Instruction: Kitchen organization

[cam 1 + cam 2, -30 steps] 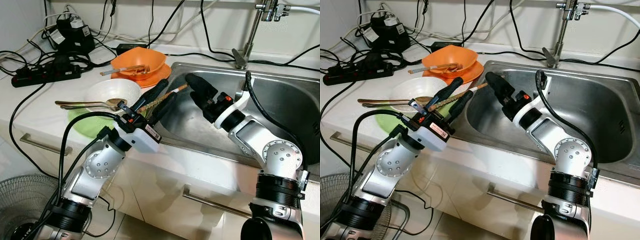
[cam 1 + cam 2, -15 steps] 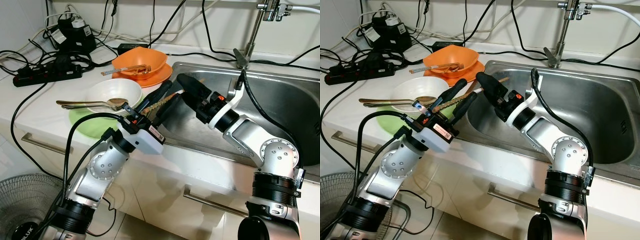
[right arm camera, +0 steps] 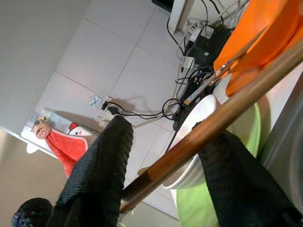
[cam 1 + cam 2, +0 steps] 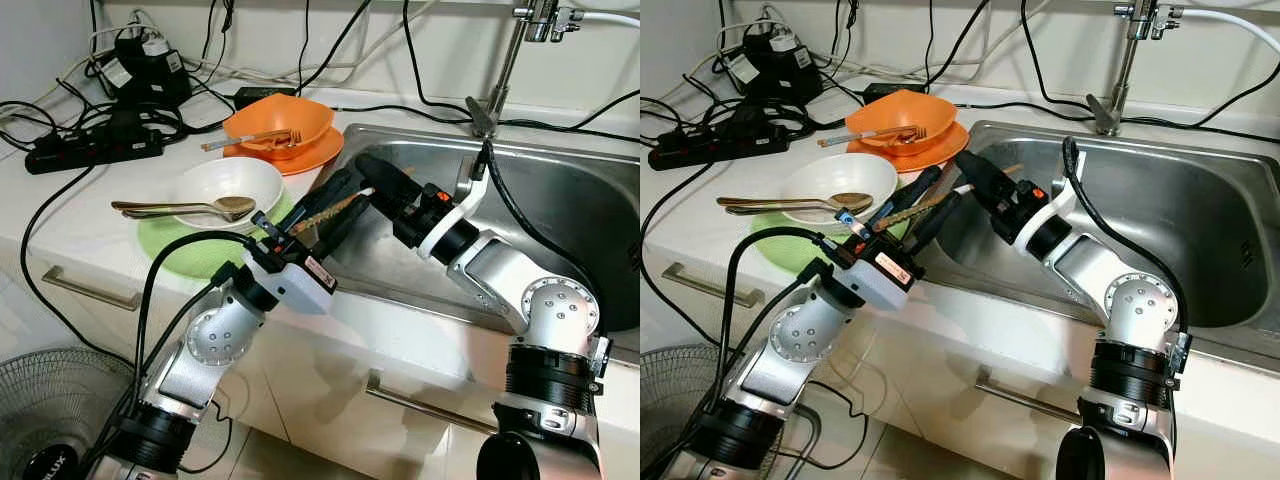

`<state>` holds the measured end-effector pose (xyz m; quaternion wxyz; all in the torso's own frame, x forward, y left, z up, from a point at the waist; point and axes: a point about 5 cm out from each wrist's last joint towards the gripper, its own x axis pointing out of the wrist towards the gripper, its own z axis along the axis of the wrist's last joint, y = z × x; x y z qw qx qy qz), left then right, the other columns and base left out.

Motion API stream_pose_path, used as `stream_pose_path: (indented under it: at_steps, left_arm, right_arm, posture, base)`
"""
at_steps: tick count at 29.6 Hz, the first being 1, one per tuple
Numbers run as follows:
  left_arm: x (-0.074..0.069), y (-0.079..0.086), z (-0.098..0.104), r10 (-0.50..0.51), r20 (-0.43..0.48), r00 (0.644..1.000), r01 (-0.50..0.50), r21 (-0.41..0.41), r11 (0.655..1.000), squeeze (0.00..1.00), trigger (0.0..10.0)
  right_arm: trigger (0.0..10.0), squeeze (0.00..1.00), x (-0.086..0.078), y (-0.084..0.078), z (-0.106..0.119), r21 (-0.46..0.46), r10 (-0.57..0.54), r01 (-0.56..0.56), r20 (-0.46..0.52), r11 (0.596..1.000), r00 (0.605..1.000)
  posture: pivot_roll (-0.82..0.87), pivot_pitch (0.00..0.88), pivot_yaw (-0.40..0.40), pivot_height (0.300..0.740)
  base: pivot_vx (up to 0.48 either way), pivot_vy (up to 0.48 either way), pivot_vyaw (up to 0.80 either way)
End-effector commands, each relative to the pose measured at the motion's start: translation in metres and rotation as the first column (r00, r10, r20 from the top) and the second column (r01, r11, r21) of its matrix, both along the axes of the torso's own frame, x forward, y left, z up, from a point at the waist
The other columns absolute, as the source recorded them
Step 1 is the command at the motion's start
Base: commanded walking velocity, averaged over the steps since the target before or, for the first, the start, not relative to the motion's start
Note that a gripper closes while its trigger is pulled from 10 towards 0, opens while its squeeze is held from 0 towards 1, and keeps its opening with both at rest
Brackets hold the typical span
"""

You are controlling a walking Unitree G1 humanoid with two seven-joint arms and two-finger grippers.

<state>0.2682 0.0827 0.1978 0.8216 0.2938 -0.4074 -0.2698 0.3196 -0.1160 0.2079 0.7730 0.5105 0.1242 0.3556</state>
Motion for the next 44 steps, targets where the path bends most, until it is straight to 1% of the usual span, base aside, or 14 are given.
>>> stream_pose_path:
  at_steps: [1, 12, 13, 14, 16, 18, 19, 22, 23, 24, 25, 27, 38, 44]
  left_arm:
    - [0.000, 0.000, -0.002, -0.002, -0.010, 1.000, 0.002, 0.007, 1.000, 0.00, 0.0]
    - [0.001, -0.002, -0.005, -0.003, -0.014, 1.000, 0.003, 0.016, 1.000, 0.00, 0.2]
    - [0.001, -0.001, -0.005, 0.001, -0.013, 1.000, -0.001, 0.021, 1.000, 0.00, 0.5]
    - [0.001, -0.001, -0.005, 0.004, -0.014, 1.000, -0.003, 0.022, 1.000, 0.00, 1.8]
    - [0.002, -0.001, -0.006, 0.005, -0.015, 1.000, -0.005, 0.022, 1.000, 0.00, 1.8]
    - [0.002, 0.000, -0.007, 0.010, -0.018, 1.000, -0.010, 0.023, 1.000, 0.00, 2.8]
    - [0.002, 0.000, -0.007, 0.013, -0.019, 1.000, -0.013, 0.024, 1.000, 0.00, 2.8]
    - [0.003, 0.000, -0.008, 0.021, -0.028, 0.999, -0.020, 0.014, 1.000, 0.00, 4.6]
    - [0.003, 0.000, -0.008, 0.023, -0.035, 0.999, -0.023, 0.007, 1.000, 0.03, 8.1]
    - [0.003, 0.001, -0.009, 0.025, -0.038, 0.999, -0.024, 0.004, 1.000, 0.53, 10.0]
    - [0.003, 0.001, -0.009, 0.026, -0.040, 0.999, -0.026, 0.002, 1.000, 0.53, 10.0]
    - [0.003, 0.001, -0.009, 0.031, -0.042, 0.999, -0.031, -0.010, 0.999, 1.00, 10.0]
    - [0.010, 0.007, 0.001, 0.065, -0.071, 0.995, -0.071, -0.085, 0.994, 1.00, 10.0]
    - [0.018, 0.019, 0.013, 0.105, -0.150, 0.983, -0.134, -0.199, 0.971, 1.00, 10.0]
  right_arm:
    - [0.0, 0.00, 0.000, 0.001, -0.003, -0.012, 0.001, -0.002, -0.020, 1.000, 1.000]
    - [0.0, 0.00, 0.000, 0.001, -0.004, -0.017, -0.001, 0.001, -0.031, 1.000, 1.000]
    - [0.0, 0.00, 0.001, 0.001, -0.003, -0.015, -0.001, 0.001, -0.030, 1.000, 1.000]
    - [0.0, 0.00, 0.001, 0.001, -0.003, -0.014, -0.001, 0.000, -0.031, 1.000, 1.000]
    - [0.0, 0.00, 0.001, 0.000, -0.003, -0.013, 0.000, 0.000, -0.032, 1.000, 0.999]
    - [0.0, 0.00, 0.002, 0.000, -0.002, -0.011, 0.001, -0.002, -0.032, 1.000, 0.999]
    - [0.0, 0.00, 0.002, 0.000, -0.002, -0.011, 0.002, -0.002, -0.032, 1.000, 0.999]
    - [0.0, 0.00, 0.002, 0.001, -0.001, -0.008, 0.007, -0.007, -0.029, 1.000, 1.000]
    - [0.0, 0.00, 0.002, 0.001, -0.001, -0.008, 0.007, -0.007, -0.029, 1.000, 1.000]
    - [0.0, 0.00, 0.001, 0.001, -0.001, -0.008, 0.007, -0.008, -0.029, 1.000, 1.000]
    - [0.0, 0.00, 0.001, 0.001, -0.001, -0.007, 0.007, -0.008, -0.028, 1.000, 1.000]
    - [0.0, 0.00, 0.001, 0.001, -0.001, -0.006, 0.007, -0.007, -0.028, 1.000, 1.000]
    - [0.0, 0.00, 0.005, -0.004, 0.003, -0.022, -0.076, 0.076, 0.010, 0.997, 0.997]
    - [0.0, 0.00, 0.019, -0.019, 0.009, -0.145, -0.205, 0.218, 0.102, 0.965, 0.974]
  posture:
    - [-0.09, 0.000, 0.093, 0.740]
    - [-0.09, 0.000, 0.090, 0.740]
    - [-0.09, 0.000, 0.089, 0.740]
    - [-0.09, 0.000, 0.088, 0.740]
    - [-0.09, 0.000, 0.088, 0.740]
    - [-0.09, 0.000, 0.086, 0.740]
    - [-0.09, 0.000, 0.086, 0.740]
    - [-0.09, 0.000, 0.084, 0.740]
    - [-0.09, 0.000, 0.084, 0.740]
    - [-0.09, 0.000, 0.084, 0.740]
    - [-0.09, 0.000, 0.084, 0.740]
    - [-0.09, 0.000, 0.085, 0.740]
    - [-0.08, 0.000, 0.083, 0.740]
    - [-0.08, 0.000, 0.088, 0.740]
  base:
    - [0.000, 0.000, 0.00]
    - [0.000, 0.000, 0.00]
    - [0.000, 0.000, 0.00]
    - [0.000, 0.000, 0.00]
    - [0.000, 0.000, 0.00]
    - [0.000, 0.000, 0.00]
    - [0.000, 0.000, 0.00]
    - [0.000, 0.000, 0.00]
    - [0.000, 0.000, 0.00]
    - [0.000, 0.000, 0.00]
    - [0.000, 0.000, 0.00]
    - [0.000, 0.000, 0.00]
    - [0.000, 0.000, 0.00]
    - [0.000, 0.000, 0.00]
